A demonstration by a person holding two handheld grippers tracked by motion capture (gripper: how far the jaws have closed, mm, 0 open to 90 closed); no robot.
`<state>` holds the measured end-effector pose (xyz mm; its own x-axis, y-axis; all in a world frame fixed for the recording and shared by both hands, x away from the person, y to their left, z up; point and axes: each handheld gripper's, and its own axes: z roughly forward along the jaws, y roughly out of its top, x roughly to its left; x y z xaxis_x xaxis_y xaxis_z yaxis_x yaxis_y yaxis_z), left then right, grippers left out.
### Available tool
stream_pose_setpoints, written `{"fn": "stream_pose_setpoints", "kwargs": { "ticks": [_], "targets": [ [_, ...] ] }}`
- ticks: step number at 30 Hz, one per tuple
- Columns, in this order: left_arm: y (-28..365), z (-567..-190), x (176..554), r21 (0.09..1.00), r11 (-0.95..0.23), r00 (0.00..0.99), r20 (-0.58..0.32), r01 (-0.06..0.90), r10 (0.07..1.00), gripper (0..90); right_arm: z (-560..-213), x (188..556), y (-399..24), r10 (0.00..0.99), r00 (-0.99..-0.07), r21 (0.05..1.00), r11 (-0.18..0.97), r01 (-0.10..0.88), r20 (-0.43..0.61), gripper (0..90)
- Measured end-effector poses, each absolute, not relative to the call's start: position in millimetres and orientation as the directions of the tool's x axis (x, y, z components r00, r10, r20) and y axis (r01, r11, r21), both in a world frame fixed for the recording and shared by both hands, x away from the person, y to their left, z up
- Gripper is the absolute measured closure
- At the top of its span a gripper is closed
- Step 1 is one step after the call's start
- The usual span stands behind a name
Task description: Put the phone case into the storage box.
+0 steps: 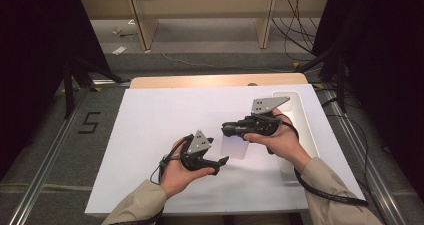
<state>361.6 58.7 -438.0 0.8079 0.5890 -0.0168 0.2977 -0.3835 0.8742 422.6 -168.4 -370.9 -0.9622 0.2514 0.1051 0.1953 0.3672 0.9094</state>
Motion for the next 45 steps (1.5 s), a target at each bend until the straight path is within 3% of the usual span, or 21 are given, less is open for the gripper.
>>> {"fn": "stream_pose_setpoints", "kwargs": {
  "ticks": [18, 32, 40, 45],
  "targets": [
    [58.5, -448.4, 366.8, 0.862, -0.43, 0.855, -0.007, 0.268, 0.519, 27.8, -366.1, 417.0, -162.8, 0.193, -0.976, 0.906, 0.389, 0.167, 0.098, 79.9],
    [57.5, -456.3, 370.6, 0.856, -0.454, 0.9, -0.03, 0.247, 0.434, 44.0, -367.0, 413.8, -157.4, 0.161, -0.98, 0.904, 0.391, 0.175, 0.12, 80.0],
    [58.3, -454.3, 370.5, 0.864, -0.442, 0.914, -0.05, 0.242, 0.403, 61.1, -368.2, 413.6, -156.4, 0.15, -0.98, 0.905, 0.385, 0.178, 0.129, 80.0],
    [60.9, -451.6, 371.5, 0.861, -0.438, 0.911, -0.065, 0.258, 0.408, 65.8, -367.6, 413.2, -156.6, 0.148, -0.979, 0.907, 0.378, 0.185, 0.138, 80.1]
  ]
}}
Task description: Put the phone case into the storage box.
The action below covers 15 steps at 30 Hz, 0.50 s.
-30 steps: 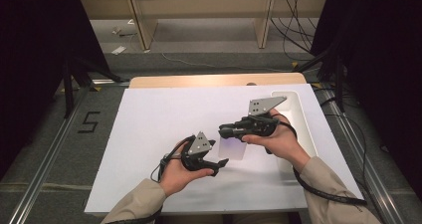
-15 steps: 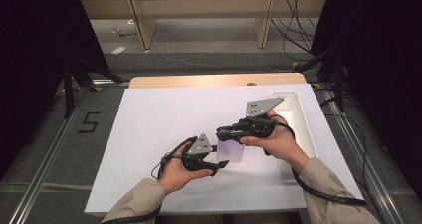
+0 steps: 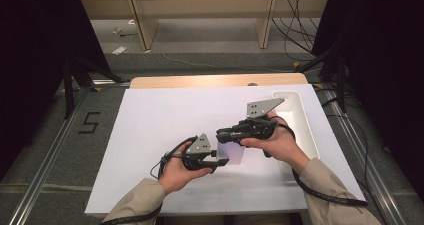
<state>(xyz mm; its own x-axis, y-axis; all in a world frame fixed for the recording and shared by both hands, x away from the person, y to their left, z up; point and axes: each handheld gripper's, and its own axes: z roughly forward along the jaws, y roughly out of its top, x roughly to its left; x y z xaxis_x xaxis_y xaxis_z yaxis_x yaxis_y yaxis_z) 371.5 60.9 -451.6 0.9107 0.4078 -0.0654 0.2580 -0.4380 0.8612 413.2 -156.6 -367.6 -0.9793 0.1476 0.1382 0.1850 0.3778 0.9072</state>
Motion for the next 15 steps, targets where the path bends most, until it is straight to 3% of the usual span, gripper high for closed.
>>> {"fn": "stream_pose_setpoints", "kwargs": {
  "ticks": [15],
  "targets": [
    [64.5, -441.9, 370.8, 0.857, -0.444, 0.921, -0.081, 0.26, 0.382, 75.5, -363.5, 413.2, -159.5, 0.113, -0.981, 0.919, 0.347, 0.186, 0.156, 79.4]
  ]
}}
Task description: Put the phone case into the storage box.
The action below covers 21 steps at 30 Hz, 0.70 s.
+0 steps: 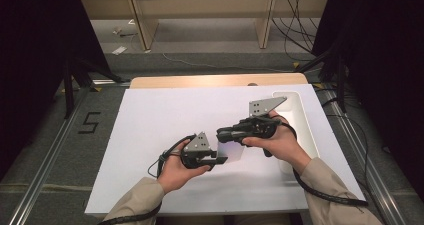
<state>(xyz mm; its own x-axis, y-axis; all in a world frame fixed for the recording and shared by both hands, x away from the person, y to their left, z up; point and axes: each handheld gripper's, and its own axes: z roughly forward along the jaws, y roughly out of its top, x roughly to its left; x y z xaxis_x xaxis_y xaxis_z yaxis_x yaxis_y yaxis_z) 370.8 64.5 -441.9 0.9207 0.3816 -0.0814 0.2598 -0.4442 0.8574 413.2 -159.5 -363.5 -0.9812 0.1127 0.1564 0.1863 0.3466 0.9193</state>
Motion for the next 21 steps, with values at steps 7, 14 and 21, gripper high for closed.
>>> {"fn": "stream_pose_setpoints", "kwargs": {
  "ticks": [7, 14, 21],
  "targets": [
    [64.8, -440.7, 370.7, 0.858, -0.445, 0.924, -0.085, 0.258, 0.372, 76.4, -363.2, 413.5, -160.3, 0.101, -0.982, 0.921, 0.343, 0.184, 0.159, 79.4],
    [65.9, -440.0, 370.7, 0.857, -0.45, 0.93, -0.085, 0.251, 0.357, 77.1, -363.2, 413.6, -160.7, 0.095, -0.982, 0.923, 0.337, 0.184, 0.161, 79.0],
    [67.0, -439.3, 370.6, 0.856, -0.455, 0.932, -0.08, 0.246, 0.352, 78.2, -363.9, 413.9, -160.8, 0.088, -0.983, 0.925, 0.332, 0.184, 0.163, 78.8]
  ]
}}
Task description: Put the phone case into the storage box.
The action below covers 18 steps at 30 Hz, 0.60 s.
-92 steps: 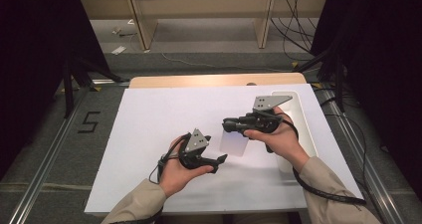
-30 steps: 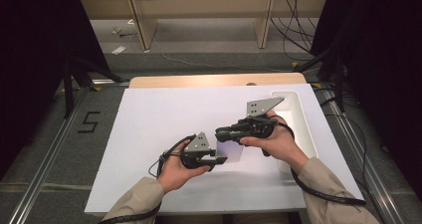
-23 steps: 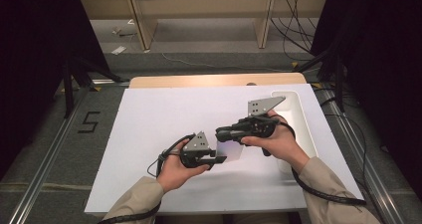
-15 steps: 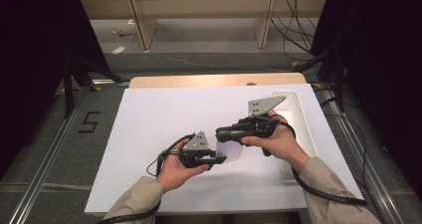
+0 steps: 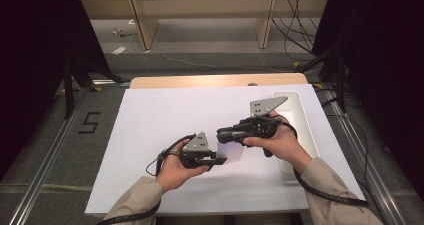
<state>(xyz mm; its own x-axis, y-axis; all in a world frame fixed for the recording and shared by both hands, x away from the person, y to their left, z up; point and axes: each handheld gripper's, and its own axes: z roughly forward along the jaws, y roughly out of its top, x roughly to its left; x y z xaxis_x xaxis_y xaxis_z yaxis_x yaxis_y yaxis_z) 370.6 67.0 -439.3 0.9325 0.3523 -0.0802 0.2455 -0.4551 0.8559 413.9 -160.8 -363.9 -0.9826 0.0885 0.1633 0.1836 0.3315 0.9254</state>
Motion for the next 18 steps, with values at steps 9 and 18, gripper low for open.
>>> {"fn": "stream_pose_setpoints", "kwargs": {
  "ticks": [9, 18],
  "targets": [
    [67.8, -438.3, 370.7, 0.854, -0.459, 0.936, -0.084, 0.244, 0.342, 78.9, -363.7, 413.8, -161.5, 0.082, -0.983, 0.927, 0.326, 0.184, 0.166, 78.3],
    [69.3, -438.2, 371.4, 0.852, -0.461, 0.941, -0.097, 0.247, 0.324, 80.0, -365.3, 414.4, -161.5, 0.071, -0.984, 0.93, 0.321, 0.177, 0.163, 76.9]
  ]
}}
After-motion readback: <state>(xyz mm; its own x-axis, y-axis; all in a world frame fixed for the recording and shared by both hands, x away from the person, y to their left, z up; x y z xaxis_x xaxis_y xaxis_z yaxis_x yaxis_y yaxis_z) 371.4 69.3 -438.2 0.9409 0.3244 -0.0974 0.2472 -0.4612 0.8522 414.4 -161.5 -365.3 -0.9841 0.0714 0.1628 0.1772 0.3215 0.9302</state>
